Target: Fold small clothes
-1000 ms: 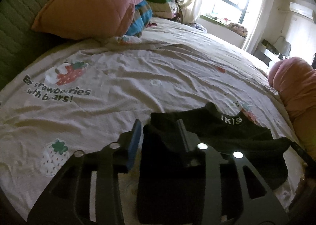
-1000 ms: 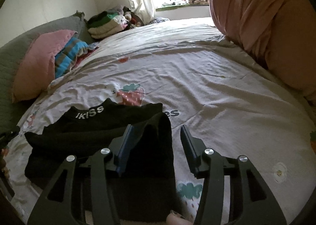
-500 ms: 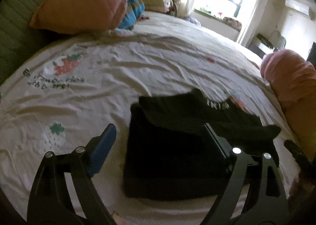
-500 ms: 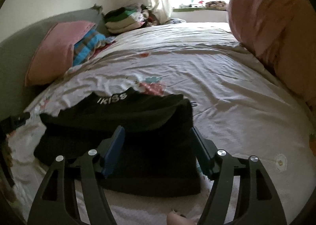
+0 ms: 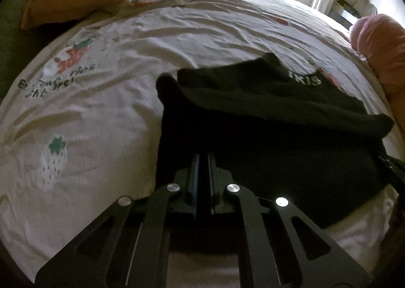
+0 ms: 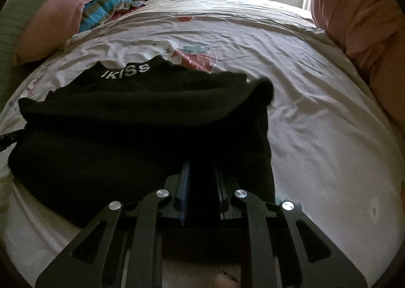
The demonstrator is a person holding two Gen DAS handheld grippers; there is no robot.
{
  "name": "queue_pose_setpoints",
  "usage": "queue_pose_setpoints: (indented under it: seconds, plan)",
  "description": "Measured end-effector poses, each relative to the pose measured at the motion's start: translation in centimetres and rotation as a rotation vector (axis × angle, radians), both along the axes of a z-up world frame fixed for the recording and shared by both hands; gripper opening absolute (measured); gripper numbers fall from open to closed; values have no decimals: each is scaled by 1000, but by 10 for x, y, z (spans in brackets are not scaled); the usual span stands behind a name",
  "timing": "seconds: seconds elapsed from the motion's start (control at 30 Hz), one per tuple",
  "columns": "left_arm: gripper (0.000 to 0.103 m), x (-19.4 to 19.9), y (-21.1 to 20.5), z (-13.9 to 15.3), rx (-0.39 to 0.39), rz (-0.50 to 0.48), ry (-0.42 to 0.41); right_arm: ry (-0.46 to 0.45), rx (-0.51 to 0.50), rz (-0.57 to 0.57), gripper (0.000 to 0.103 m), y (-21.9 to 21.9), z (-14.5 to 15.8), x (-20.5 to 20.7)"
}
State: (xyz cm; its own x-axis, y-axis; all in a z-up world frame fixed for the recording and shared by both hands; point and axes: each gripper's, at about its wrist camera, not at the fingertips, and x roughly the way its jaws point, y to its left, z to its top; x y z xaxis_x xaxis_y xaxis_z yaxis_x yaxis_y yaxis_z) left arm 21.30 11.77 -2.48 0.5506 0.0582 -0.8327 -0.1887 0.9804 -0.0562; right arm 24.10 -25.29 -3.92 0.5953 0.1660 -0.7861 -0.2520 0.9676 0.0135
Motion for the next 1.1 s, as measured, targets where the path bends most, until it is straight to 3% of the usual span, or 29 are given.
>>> queue_pose_setpoints:
  seconds: [0.2,0.4,0.63,0.7,0.73,0.77,0.8,0.87,0.93,0.97,1.03,1.07,1.1]
  plan:
    - [1,29,5,-5,24,17,-43,-4,48,-10,16,2,-1,34]
    - [4,48,26,9,10,68,-143,-25,100,-56,16,1,7,70]
    - [23,43,67,22,-93,159,-201,-46,138,-160,17,-22,15,92]
    - [38,44,71,19,-113,157,-190,-55,142,-180,27,-31,18,90]
    - [40,44,71,17,-117,156,-182,-59,137,-186,49,-34,18,88]
    - [46,46,70,13,-121,151,-171,-61,123,-194,64,-36,18,87]
    - [51,47,69,10,-121,147,-159,-63,110,-198,64,-37,16,87]
    - [51,49,65,1,-97,146,-128,-53,93,-189,64,-36,13,88]
    - [51,52,61,-7,-88,133,-107,-31,85,-178,57,-35,8,92]
    - [50,52,59,-9,-81,125,-102,-24,91,-173,39,-34,6,92]
    - [22,53,54,-12,-47,100,-96,-9,107,-160,16,-33,3,94]
    - [0,53,51,-13,-25,90,-94,-16,110,-160,12,-33,3,93]
    - [0,54,49,-12,-5,82,-93,-27,110,-162,8,-33,5,91]
